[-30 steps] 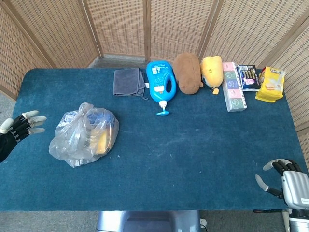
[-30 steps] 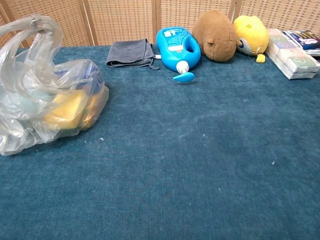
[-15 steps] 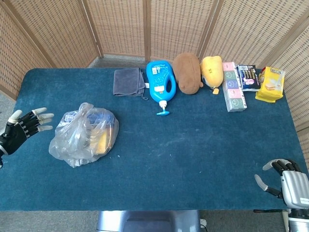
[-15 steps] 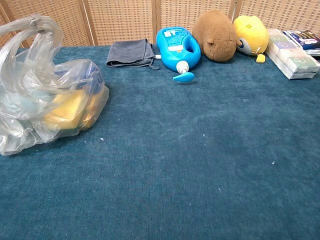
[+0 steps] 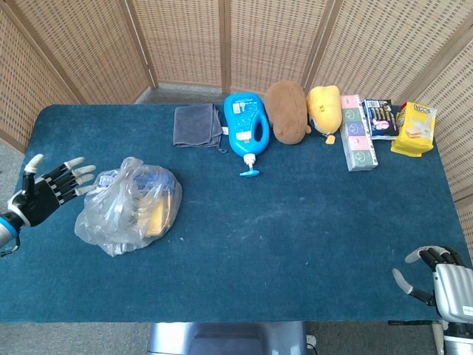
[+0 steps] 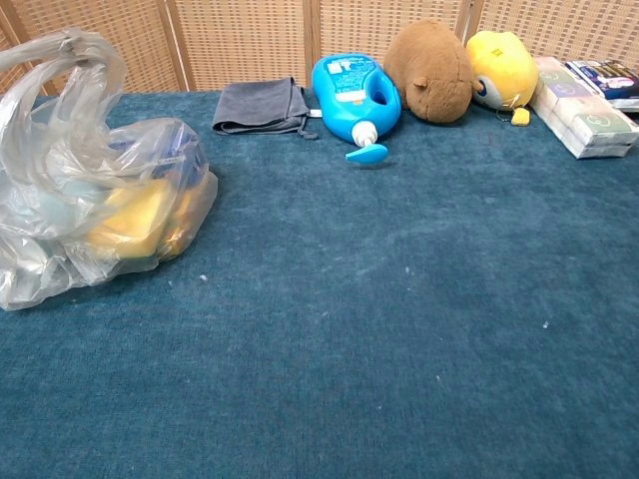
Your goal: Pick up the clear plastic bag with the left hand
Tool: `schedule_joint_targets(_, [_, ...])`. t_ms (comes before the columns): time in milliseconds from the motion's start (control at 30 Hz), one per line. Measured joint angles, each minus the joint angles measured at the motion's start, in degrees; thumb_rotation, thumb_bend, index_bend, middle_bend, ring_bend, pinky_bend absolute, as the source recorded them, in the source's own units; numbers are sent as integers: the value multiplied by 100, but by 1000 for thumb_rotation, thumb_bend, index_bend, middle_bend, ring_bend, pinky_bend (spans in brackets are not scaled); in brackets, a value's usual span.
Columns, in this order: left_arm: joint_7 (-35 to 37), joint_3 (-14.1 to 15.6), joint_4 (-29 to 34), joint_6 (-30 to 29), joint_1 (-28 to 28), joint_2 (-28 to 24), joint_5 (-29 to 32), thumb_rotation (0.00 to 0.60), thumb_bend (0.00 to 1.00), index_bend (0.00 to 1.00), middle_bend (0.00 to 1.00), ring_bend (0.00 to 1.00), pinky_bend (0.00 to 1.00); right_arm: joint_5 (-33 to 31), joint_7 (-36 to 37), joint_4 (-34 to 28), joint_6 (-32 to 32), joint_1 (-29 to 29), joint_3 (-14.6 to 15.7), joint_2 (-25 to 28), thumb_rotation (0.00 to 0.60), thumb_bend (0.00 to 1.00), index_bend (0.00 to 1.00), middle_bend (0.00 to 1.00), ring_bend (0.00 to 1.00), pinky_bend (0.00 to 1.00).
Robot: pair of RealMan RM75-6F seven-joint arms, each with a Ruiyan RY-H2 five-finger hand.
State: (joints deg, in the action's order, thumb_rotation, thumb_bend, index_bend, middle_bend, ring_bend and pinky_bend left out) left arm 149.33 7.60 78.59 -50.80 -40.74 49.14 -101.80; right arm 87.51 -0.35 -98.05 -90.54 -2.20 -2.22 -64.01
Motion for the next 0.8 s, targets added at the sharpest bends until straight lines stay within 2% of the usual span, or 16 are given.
schedule_joint_targets(400, [751,361,-123,-31,-508,321,-192,31,220,134,212,133,207,-4,67,36,-59,-60,11,27,127,323,485,439,318,210])
schedule_joint_targets(800, [1132,743,13,-187,-755,356,-284,31,242,122,207,118,228,29,186,110,-101,-108,35,42,130,322,485,439,318,210])
